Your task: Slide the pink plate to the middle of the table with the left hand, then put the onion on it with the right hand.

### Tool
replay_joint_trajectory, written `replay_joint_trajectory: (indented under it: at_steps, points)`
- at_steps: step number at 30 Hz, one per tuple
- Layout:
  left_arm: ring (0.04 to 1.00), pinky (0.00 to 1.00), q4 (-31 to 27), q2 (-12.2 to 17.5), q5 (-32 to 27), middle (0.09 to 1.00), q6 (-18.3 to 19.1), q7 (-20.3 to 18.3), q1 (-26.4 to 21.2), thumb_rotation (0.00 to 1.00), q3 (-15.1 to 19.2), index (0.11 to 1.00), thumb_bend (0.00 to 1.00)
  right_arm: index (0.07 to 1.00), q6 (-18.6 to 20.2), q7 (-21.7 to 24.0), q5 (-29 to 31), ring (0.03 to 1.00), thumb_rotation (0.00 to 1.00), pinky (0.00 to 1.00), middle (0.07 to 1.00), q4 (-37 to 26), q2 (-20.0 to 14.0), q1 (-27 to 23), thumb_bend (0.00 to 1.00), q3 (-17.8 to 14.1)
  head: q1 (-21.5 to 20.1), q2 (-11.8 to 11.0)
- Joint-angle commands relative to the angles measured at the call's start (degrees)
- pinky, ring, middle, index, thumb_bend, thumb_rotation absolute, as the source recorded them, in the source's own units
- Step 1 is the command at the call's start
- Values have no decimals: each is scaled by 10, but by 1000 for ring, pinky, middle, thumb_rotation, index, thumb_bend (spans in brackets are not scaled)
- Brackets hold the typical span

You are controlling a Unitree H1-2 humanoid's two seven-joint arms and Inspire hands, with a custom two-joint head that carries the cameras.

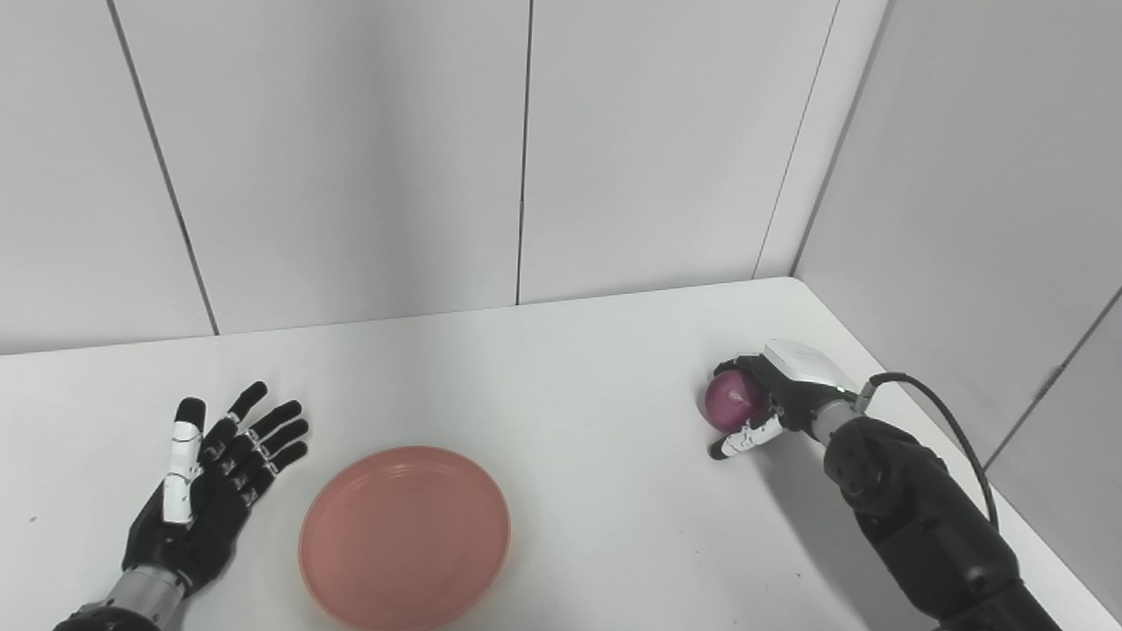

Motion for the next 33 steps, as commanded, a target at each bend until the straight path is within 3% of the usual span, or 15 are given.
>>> replay_joint_trajectory:
  at_steps: [1, 14, 19, 23, 24, 25, 28, 33]
  points:
    - [845, 863, 13, 5, 8, 827, 20, 10, 13, 929, -4, 931, 733, 793, -15, -15, 4, 761, 219, 586, 814, -6, -8, -22, 986, 0, 0, 0]
    - [842, 859, 13, 4, 8, 828, 19, 9, 13, 915, -5, 931, 745, 794, -16, -16, 21, 723, 190, 593, 793, -13, -11, -29, 978, 11, 2, 2]
    - [845, 871, 12, 4, 8, 826, 19, 8, 14, 918, -6, 933, 739, 750, 2, -2, 18, 606, 26, 505, 720, -10, -12, -33, 844, 17, 2, 2]
    - [844, 871, 12, 5, 7, 825, 20, 10, 14, 922, -5, 930, 733, 682, 2, 1, 12, 550, 2, 473, 633, 0, -17, -36, 802, 26, 2, 2]
    - [846, 873, 12, 5, 7, 830, 20, 10, 14, 923, -5, 932, 734, 648, 3, 1, 10, 516, 0, 449, 536, 2, -18, -36, 643, 28, 2, 2]
    - [846, 872, 11, 5, 8, 830, 20, 10, 15, 923, -6, 932, 734, 636, 10, 5, 5, 499, 0, 435, 512, 4, -19, -37, 606, 31, 1, 3]
    - [845, 870, 10, 5, 9, 828, 20, 11, 15, 925, -7, 934, 737, 594, 28, 16, 2, 421, 0, 375, 495, 6, -20, -38, 536, 35, 1, 4]
    - [844, 867, 11, 6, 8, 828, 19, 9, 15, 921, -8, 933, 742, 495, 58, 56, -3, 405, 0, 285, 518, 2, -20, -39, 517, 34, 0, 5]
